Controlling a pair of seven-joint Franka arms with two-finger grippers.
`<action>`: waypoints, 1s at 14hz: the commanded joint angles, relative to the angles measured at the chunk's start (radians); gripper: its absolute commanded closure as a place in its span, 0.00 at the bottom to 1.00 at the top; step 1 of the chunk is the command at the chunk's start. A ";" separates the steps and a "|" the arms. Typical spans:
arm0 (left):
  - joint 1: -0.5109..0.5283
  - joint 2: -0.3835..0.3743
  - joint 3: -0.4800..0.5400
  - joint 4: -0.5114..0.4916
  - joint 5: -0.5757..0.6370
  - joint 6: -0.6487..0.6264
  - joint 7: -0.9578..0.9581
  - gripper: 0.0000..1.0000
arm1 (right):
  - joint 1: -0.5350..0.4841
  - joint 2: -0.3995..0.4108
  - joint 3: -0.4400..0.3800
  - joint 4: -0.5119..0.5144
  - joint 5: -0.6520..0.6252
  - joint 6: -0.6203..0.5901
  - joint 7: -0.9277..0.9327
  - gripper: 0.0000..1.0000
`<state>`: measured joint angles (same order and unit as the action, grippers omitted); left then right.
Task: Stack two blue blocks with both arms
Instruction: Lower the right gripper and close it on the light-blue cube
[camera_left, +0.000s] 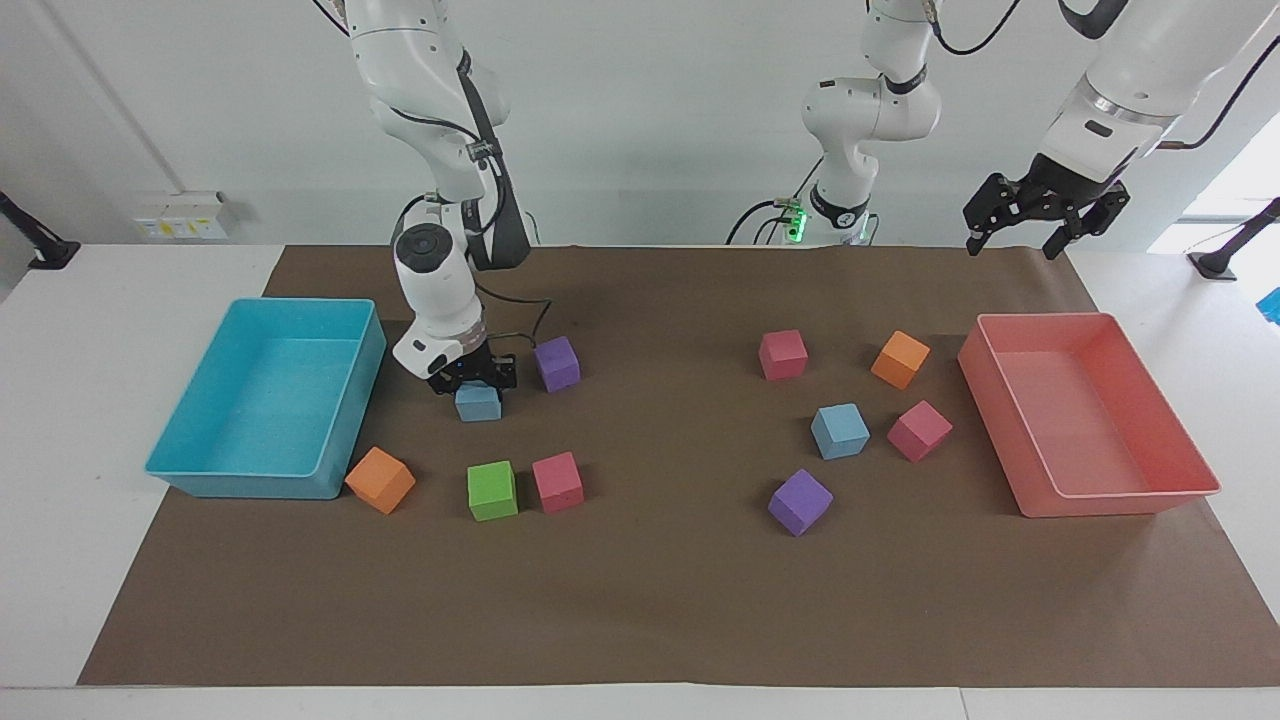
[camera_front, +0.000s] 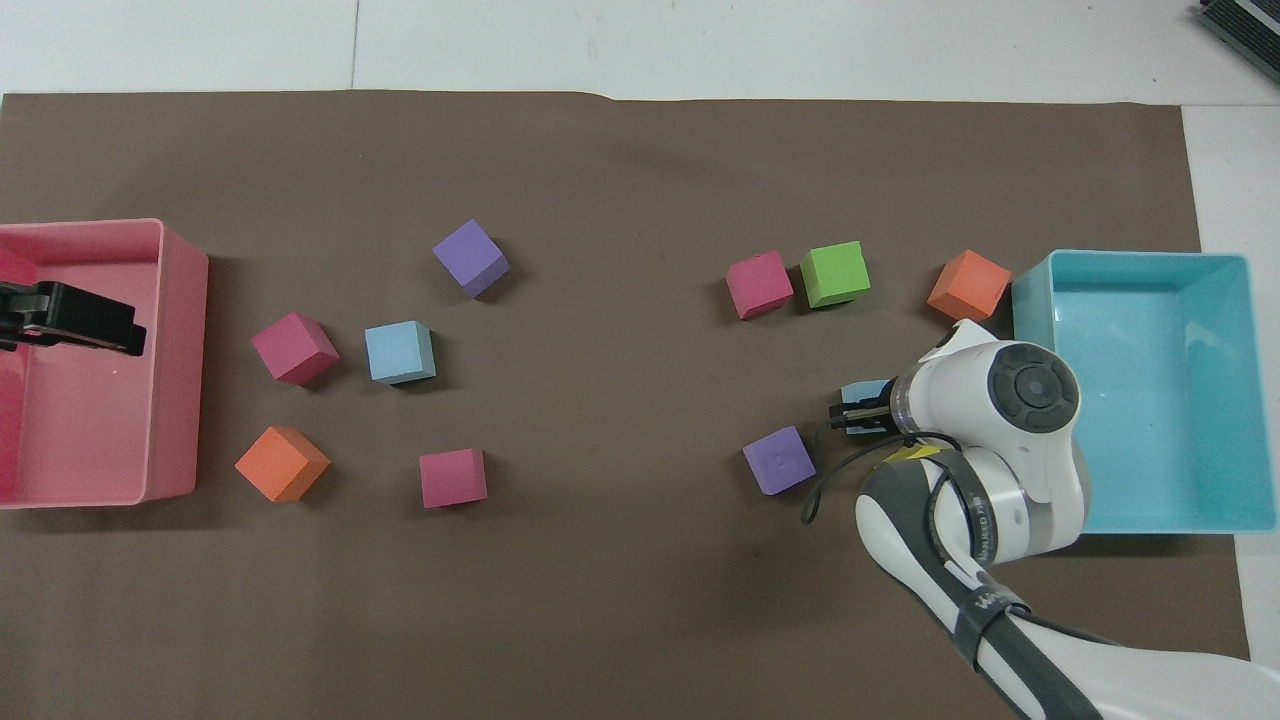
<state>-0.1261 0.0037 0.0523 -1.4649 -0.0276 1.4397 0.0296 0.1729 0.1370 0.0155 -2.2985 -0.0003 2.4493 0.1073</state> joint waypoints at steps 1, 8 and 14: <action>0.013 -0.019 -0.005 -0.017 -0.011 -0.009 0.004 0.00 | -0.004 -0.014 0.001 0.075 0.026 -0.120 -0.053 1.00; 0.013 -0.019 -0.005 -0.017 -0.011 -0.009 0.006 0.00 | 0.028 -0.028 0.004 0.266 0.011 -0.299 -0.135 1.00; 0.013 -0.019 -0.005 -0.017 -0.011 -0.009 0.004 0.00 | 0.152 0.085 0.004 0.489 0.006 -0.392 0.043 1.00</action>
<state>-0.1261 0.0037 0.0523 -1.4649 -0.0277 1.4397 0.0296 0.2835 0.1341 0.0186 -1.9417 0.0000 2.1242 0.0835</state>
